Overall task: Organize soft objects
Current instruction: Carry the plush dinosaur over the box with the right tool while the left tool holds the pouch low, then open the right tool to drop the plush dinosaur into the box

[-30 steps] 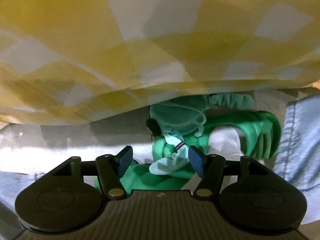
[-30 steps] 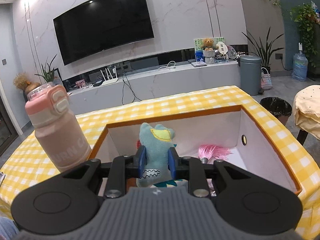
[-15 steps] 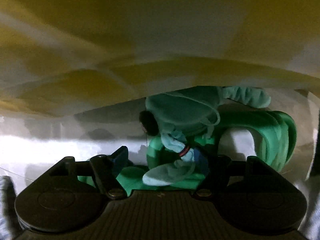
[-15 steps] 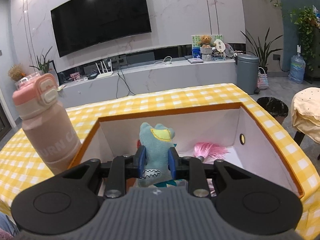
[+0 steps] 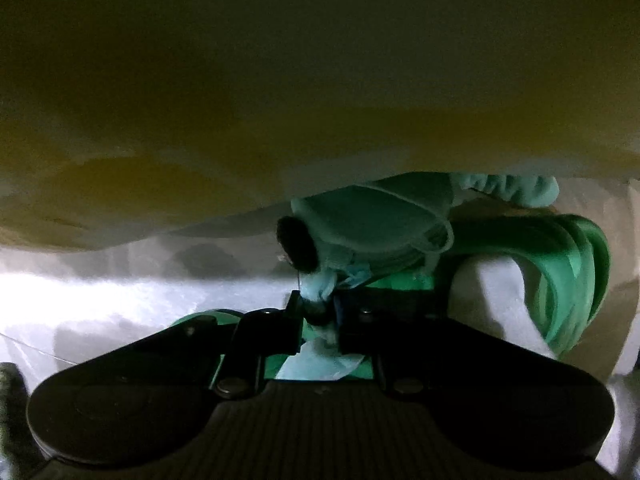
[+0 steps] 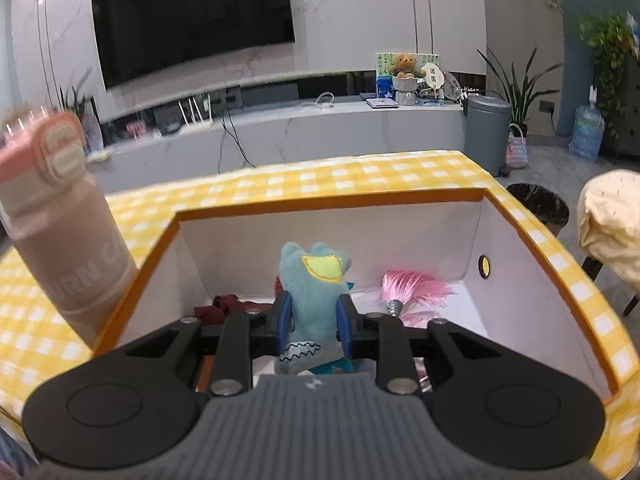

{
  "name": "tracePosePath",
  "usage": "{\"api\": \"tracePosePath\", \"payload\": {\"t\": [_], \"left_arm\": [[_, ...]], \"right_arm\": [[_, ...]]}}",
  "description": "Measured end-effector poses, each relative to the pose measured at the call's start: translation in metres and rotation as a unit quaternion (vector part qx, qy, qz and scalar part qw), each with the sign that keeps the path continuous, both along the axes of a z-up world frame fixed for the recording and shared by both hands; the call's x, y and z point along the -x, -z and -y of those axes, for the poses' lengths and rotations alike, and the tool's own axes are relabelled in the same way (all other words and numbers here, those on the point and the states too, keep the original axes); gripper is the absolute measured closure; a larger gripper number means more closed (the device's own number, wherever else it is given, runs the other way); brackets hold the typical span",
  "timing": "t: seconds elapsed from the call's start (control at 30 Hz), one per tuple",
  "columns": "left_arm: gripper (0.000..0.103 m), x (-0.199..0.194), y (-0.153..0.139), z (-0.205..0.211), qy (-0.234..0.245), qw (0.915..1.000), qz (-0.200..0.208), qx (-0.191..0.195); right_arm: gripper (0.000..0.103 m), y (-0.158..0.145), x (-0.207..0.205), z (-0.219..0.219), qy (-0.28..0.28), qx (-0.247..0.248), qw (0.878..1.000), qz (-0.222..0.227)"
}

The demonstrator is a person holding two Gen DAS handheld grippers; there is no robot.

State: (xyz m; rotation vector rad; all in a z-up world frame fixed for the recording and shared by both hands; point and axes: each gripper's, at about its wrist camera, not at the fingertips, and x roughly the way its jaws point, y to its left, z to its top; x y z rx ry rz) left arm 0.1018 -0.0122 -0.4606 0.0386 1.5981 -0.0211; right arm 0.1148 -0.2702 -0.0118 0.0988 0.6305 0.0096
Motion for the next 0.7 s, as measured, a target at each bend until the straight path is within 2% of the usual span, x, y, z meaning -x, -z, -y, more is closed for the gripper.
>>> {"api": "tracePosePath", "payload": {"t": [0.2, 0.27, 0.37, 0.47, 0.5, 0.57, 0.63, 0.7], "left_arm": [[0.087, -0.003, -0.019, 0.016, 0.043, 0.9989, -0.021, 0.005], [0.087, 0.000, -0.033, 0.013, 0.054, 0.9978, -0.035, 0.013], [0.087, 0.004, -0.050, 0.018, 0.099, 0.9945, -0.034, 0.007], [0.087, 0.006, -0.062, 0.021, 0.128, 0.9911, -0.037, -0.001], [0.087, 0.005, -0.065, 0.021, 0.129, 0.9910, -0.038, -0.003], [0.087, 0.005, -0.074, 0.020, 0.127, 0.9910, -0.043, -0.004], [0.087, 0.006, -0.084, 0.019, 0.125, 0.9911, -0.045, -0.005], [0.087, 0.007, -0.094, 0.018, 0.117, 0.9919, -0.049, -0.011]], "right_arm": [[0.080, 0.012, -0.023, -0.008, -0.014, -0.007, 0.998, -0.059], [0.080, 0.015, -0.024, -0.011, -0.018, -0.006, 0.998, -0.067], [0.079, 0.017, -0.023, -0.014, -0.020, -0.005, 0.997, -0.074], [0.074, 0.018, -0.022, -0.013, -0.019, -0.007, 0.996, -0.084], [0.072, 0.017, -0.022, -0.014, -0.018, -0.010, 0.996, -0.086], [0.059, 0.013, -0.018, -0.013, -0.017, -0.016, 0.996, -0.084], [0.058, 0.009, -0.014, -0.015, -0.018, -0.015, 0.997, -0.079], [0.052, 0.006, -0.010, -0.017, -0.019, -0.010, 0.997, -0.073]]}}
